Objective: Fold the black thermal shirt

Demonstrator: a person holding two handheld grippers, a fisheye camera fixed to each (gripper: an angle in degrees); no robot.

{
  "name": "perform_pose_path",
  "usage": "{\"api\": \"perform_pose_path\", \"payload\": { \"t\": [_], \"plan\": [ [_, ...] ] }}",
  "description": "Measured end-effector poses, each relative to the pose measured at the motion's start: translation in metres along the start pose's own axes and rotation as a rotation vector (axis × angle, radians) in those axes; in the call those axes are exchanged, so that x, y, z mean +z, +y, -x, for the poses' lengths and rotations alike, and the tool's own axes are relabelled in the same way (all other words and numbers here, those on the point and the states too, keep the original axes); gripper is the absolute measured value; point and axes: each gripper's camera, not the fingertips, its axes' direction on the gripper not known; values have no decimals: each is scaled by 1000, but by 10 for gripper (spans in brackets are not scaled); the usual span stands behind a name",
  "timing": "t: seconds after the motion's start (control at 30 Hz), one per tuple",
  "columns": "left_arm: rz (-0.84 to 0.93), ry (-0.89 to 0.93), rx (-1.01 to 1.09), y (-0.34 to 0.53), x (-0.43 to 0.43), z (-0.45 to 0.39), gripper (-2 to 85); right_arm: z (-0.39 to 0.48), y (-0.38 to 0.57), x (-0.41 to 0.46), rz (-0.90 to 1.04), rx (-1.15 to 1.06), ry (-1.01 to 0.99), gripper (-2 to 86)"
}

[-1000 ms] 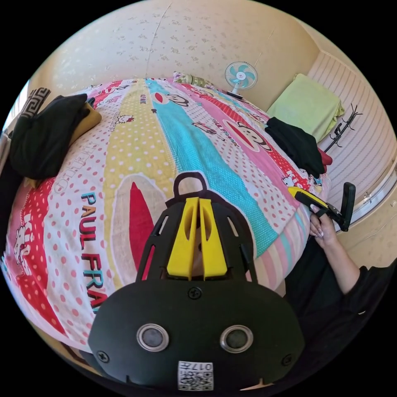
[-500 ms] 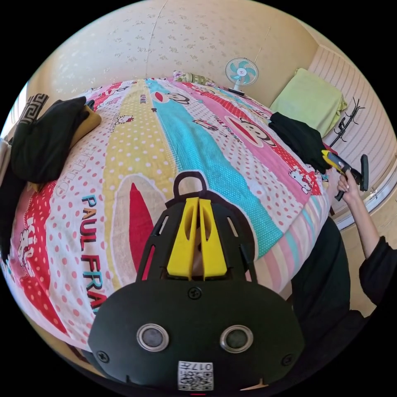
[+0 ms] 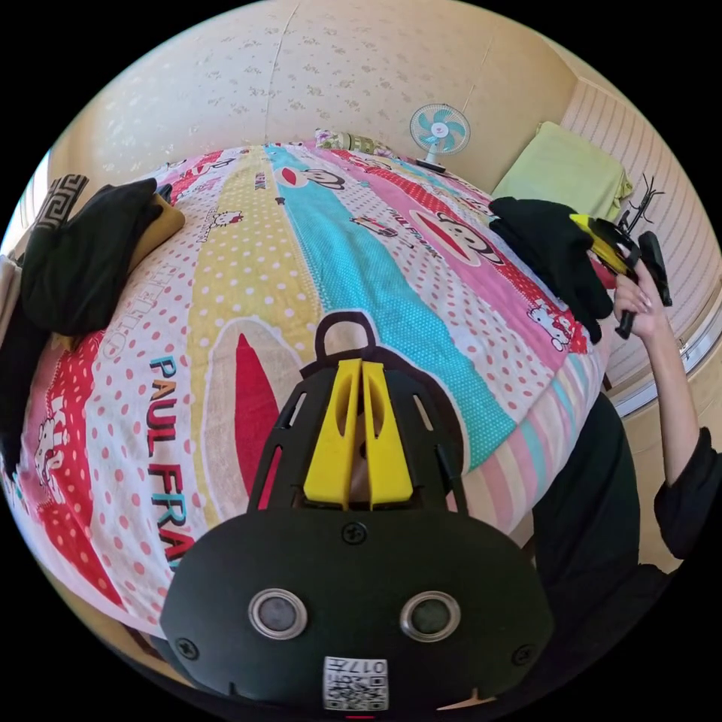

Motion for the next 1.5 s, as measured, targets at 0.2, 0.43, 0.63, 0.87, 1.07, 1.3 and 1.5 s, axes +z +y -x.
{"api": "perform_pose_path", "payload": {
  "t": [0.2, 0.43, 0.63, 0.87, 1.07, 1.3, 1.5],
  "plan": [
    [-1, 32, -16, -14, -10, -8, -10, 8, 85, 4, -136, 141, -130, 74],
    [1, 3, -6, -34, -29, -29, -5, -16, 125, -10, -207, 201, 211, 129],
    [-55, 271, -180, -26, -91, -24, 101, 6, 147, -35, -367, 41, 102, 79],
    [-288, 649, -116, -55, -187, -127, 191, 32, 134, -7, -265, -297, -360, 63],
    [90, 364, 27, -126, -161, -195, 96, 38, 140, -23, -168, -422, -201, 58],
    [-258, 179, -439, -62, -301, -27, 107, -35, 160, -88, -419, 153, 260, 133],
    [-505, 129, -563, 29, -387, 36, 118, -47, 146, -67, -234, 225, 435, 114]
  ]
}}
